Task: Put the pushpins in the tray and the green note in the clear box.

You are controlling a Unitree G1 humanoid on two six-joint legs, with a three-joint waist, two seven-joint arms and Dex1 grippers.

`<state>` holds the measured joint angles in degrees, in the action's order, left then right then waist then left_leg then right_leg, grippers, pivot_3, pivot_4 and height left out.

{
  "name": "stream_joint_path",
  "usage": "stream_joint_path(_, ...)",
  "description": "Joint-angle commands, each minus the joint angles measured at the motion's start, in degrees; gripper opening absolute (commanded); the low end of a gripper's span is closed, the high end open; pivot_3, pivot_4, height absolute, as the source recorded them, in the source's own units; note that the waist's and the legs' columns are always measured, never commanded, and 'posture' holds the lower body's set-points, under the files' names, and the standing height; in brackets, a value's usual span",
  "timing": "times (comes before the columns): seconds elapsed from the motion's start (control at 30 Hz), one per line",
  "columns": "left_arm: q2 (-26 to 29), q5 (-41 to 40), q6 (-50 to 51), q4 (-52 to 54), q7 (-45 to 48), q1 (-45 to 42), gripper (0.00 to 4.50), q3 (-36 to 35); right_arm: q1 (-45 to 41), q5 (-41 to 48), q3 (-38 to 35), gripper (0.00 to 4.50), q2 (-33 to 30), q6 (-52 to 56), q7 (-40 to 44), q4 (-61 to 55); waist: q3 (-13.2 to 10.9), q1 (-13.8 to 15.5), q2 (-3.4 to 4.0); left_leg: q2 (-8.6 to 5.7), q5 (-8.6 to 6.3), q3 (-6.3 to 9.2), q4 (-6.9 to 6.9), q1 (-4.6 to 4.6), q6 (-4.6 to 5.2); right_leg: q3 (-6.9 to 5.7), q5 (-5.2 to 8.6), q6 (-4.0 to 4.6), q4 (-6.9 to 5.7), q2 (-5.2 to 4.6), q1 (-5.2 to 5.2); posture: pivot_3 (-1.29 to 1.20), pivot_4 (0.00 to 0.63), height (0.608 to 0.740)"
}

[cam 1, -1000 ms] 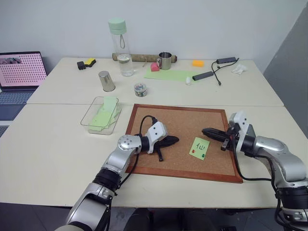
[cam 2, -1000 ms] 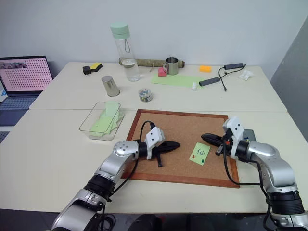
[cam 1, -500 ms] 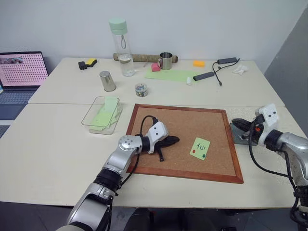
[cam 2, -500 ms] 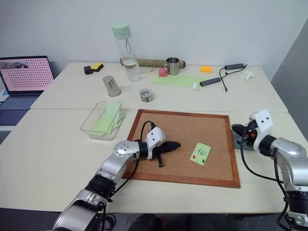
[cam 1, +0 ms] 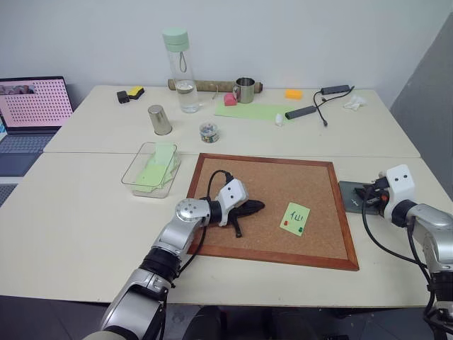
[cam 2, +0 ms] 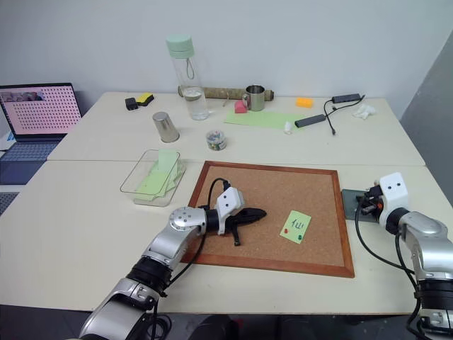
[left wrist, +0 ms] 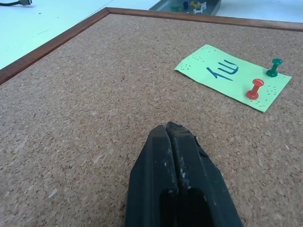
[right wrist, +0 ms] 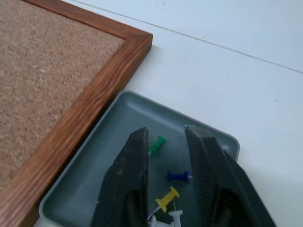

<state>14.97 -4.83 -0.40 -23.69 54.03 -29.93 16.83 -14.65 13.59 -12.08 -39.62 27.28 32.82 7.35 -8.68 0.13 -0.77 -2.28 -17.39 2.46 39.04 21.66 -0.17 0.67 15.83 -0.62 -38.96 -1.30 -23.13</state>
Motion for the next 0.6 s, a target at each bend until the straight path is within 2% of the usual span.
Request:
stream_joint_path(0.03,-0.3,1.3,0.9,-1.9,-0.4,1.2,0.00,0.7,0.0,1.6,-2.4,2.24,-1.1,-0.7,1.2,-4.5,0.0,0.0,0.00,0.00,0.00,0.00,0.00,0.00,0.00,0.00,0.00,0.00,0.00,0.00,0.00,0.00,0.150,0.740)
stream_joint_path(0.13,-0.3,1.3,0.9,-2.1,-0.4,1.0,0.00,0.6,1.4,2.0,-1.5,2.80,-2.9,-1.2,4.4,-7.9,0.0,0.1,0.01,0.00,0.00,0.01,0.00,0.00,0.00,-0.01,0.00,0.00,0.00,0.00,0.00,0.00,0.150,0.740)
stream_joint_path(0.2,-0.3,1.4,0.8,-2.2,-0.3,1.0,0.00,0.7,4.7,4.8,0.4,3.11,-4.3,-1.3,10.7,-14.0,0.0,0.2,0.01,0.00,0.00,0.01,0.00,0.00,0.00,-0.01,0.00,-0.01,0.00,0.00,0.00,0.00,0.150,0.740)
stream_joint_path(0.37,-0.3,1.5,0.6,-2.7,-0.1,0.7,0.00,0.7,11.2,8.0,5.7,3.11,-5.6,-0.7,18.5,-25.0,0.0,0.1,0.01,0.02,-0.01,0.05,-0.01,-0.03,0.01,-0.01,0.04,-0.07,0.01,0.04,0.05,0.00,0.150,0.740)
stream_joint_path(0.6,-0.4,1.8,0.6,-2.8,0.0,0.3,0.00,0.8,11.9,7.2,12.0,3.11,-3.2,-1.5,19.4,-27.1,0.0,0.1,-0.03,-0.01,-0.01,0.17,-0.01,-0.29,0.01,-0.08,0.06,-0.11,0.08,0.03,0.40,0.00,0.150,0.740)
